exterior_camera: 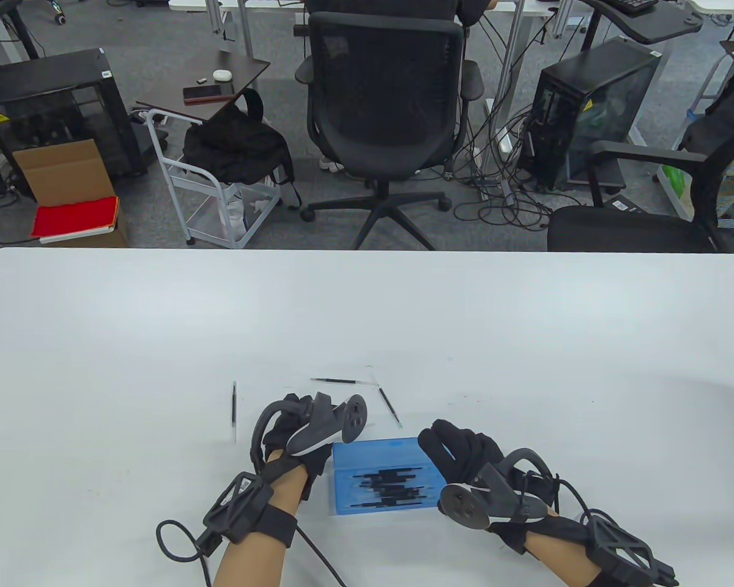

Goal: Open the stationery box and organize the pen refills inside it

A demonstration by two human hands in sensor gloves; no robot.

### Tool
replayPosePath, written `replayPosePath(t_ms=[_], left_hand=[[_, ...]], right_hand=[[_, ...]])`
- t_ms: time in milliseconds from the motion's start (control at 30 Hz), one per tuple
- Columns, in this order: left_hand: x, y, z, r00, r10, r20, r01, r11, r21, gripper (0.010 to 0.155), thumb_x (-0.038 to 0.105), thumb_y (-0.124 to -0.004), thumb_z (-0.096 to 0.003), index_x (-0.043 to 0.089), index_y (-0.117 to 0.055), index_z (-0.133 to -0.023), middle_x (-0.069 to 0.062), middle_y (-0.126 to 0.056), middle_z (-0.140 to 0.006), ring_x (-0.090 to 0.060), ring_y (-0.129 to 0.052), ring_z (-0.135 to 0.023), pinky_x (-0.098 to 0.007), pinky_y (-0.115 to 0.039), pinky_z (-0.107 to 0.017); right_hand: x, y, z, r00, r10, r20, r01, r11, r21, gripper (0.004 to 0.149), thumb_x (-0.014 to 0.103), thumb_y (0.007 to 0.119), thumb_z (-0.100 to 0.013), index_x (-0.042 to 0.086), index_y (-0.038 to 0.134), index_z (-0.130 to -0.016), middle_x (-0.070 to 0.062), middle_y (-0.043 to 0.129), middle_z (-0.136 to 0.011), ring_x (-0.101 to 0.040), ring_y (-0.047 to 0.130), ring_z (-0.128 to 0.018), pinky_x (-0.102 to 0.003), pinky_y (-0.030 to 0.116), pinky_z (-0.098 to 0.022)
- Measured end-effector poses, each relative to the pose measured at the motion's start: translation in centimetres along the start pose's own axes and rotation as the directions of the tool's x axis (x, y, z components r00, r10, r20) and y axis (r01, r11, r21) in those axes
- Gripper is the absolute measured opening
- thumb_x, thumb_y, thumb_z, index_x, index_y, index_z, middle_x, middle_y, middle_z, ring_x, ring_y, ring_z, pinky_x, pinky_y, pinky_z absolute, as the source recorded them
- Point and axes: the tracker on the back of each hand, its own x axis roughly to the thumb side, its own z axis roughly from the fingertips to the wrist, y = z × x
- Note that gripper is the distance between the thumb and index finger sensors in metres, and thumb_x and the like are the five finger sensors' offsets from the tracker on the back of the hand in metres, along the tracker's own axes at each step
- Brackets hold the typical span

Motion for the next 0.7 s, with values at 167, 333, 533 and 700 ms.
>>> replayPosePath(t_ms=[167, 333, 533, 700], left_hand=[[-0.1, 0.0, 0.0, 1.0, 0.016, 0.006, -0.016, 1.0, 0.016, 0.044, 0.028, -0.097, -0.0406, 0.026, -0.089, -0.084, 0.006, -0.104, -0.079, -0.022, -0.105, -0.077, -0.056, -0.069, -0.079], [-0.4, 0.4, 0.8, 1.0, 0.008, -0.006, -0.008, 0.998, 0.059, 0.045, 0.029, -0.098, -0.0403, 0.024, -0.089, -0.084, 0.005, -0.104, -0.079, -0.023, -0.105, -0.076, -0.057, -0.07, -0.078], [-1.0, 3.2, 3.4, 1.0, 0.026, -0.007, -0.024, 0.985, 0.169, 0.047, 0.029, -0.098, -0.0399, 0.024, -0.088, -0.086, 0.002, -0.102, -0.081, -0.024, -0.103, -0.078, -0.057, -0.069, -0.078], [-0.4, 6.4, 6.4, 1.0, 0.006, 0.02, -0.011, 0.962, 0.274, 0.048, 0.029, -0.098, -0.04, 0.023, -0.088, -0.086, 0.001, -0.102, -0.081, -0.025, -0.103, -0.078, -0.058, -0.07, -0.077]], right_hand=[[0.0, 0.0, 0.0, 1.0, 0.0, 0.0, 0.0, 1.0, 0.0, 0.113, 0.053, 0.082, -0.044, 0.012, 0.003, -0.114, -0.03, 0.02, -0.122, -0.048, 0.062, -0.105, -0.062, 0.06, -0.077], [0.0, 0.0, 0.0, 1.0, -0.007, 0.0, 0.007, 1.0, 0.001, 0.113, 0.053, 0.082, -0.044, 0.012, 0.003, -0.114, -0.03, 0.02, -0.122, -0.048, 0.062, -0.105, -0.062, 0.06, -0.077], [0.0, 0.0, 0.0, 1.0, -0.008, 0.0, 0.008, 1.0, 0.002, 0.113, 0.053, 0.082, -0.044, 0.012, 0.003, -0.114, -0.03, 0.02, -0.122, -0.048, 0.062, -0.105, -0.062, 0.06, -0.077], [0.0, 0.0, 0.0, 1.0, -0.008, 0.0, 0.008, 1.0, 0.003, 0.113, 0.053, 0.082, -0.044, 0.012, 0.003, -0.114, -0.03, 0.02, -0.122, -0.048, 0.062, -0.105, -0.062, 0.06, -0.077]])
